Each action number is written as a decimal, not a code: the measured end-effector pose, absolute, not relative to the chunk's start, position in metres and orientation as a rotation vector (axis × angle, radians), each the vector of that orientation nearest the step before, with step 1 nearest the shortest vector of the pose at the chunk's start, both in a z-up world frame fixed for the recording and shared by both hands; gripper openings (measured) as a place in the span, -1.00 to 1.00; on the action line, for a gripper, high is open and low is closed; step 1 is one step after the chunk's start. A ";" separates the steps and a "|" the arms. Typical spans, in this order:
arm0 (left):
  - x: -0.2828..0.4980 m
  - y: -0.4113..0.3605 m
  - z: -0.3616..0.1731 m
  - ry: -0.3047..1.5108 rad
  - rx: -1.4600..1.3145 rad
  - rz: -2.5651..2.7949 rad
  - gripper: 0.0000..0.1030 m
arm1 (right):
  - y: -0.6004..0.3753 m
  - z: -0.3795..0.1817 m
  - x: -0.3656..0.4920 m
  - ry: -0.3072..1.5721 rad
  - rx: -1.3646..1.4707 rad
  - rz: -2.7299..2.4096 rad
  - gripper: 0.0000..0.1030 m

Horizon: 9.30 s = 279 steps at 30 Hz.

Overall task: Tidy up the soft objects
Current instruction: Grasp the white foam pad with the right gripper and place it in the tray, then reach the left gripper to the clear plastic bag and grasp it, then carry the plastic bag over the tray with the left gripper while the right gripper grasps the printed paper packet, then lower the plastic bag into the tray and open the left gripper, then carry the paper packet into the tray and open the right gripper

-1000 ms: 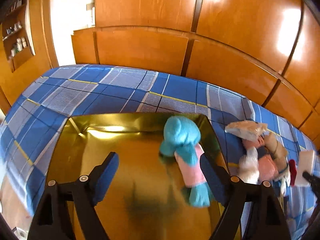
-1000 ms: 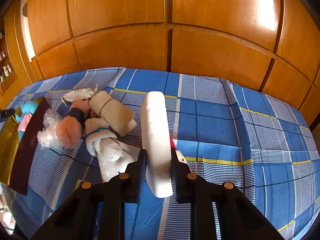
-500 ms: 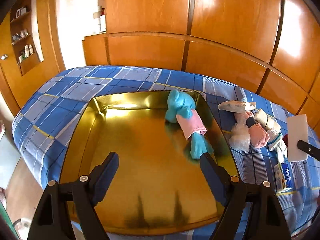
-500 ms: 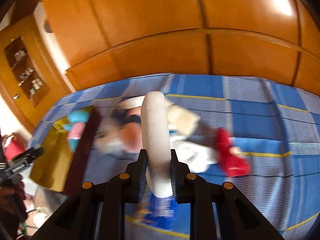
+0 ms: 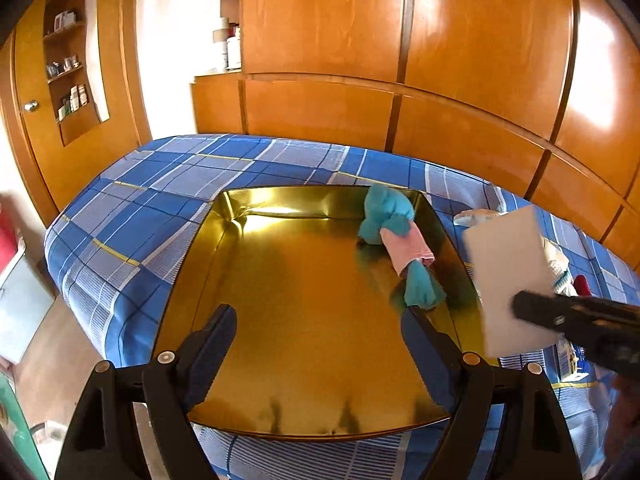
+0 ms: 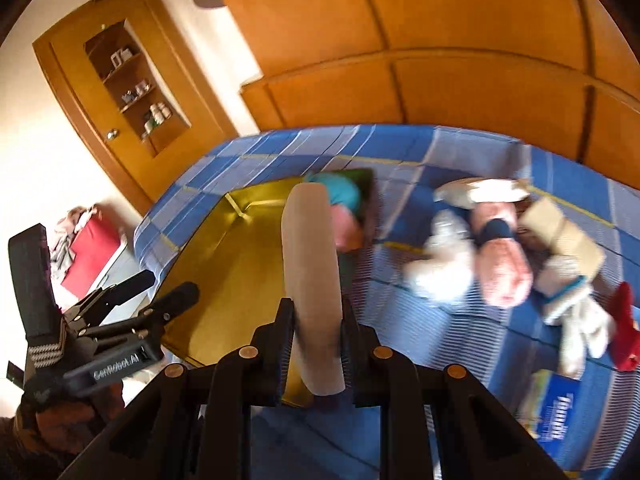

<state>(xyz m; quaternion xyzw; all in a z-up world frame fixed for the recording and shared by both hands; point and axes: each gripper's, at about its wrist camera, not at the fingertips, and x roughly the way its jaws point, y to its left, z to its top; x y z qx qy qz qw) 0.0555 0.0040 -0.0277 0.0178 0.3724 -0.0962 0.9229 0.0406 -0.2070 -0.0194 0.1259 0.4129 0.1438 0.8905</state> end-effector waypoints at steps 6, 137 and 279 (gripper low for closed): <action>0.057 0.017 -0.033 0.772 0.012 -0.172 0.69 | -0.174 -0.036 0.060 0.937 0.235 0.297 -0.60; 0.087 -0.043 -0.026 0.883 -0.011 -0.566 -0.38 | -0.282 -0.034 0.109 0.834 -0.347 -0.077 0.41; 0.053 0.023 -0.030 0.799 -0.028 -0.227 0.51 | -0.208 -0.037 0.053 0.940 -0.035 0.218 0.10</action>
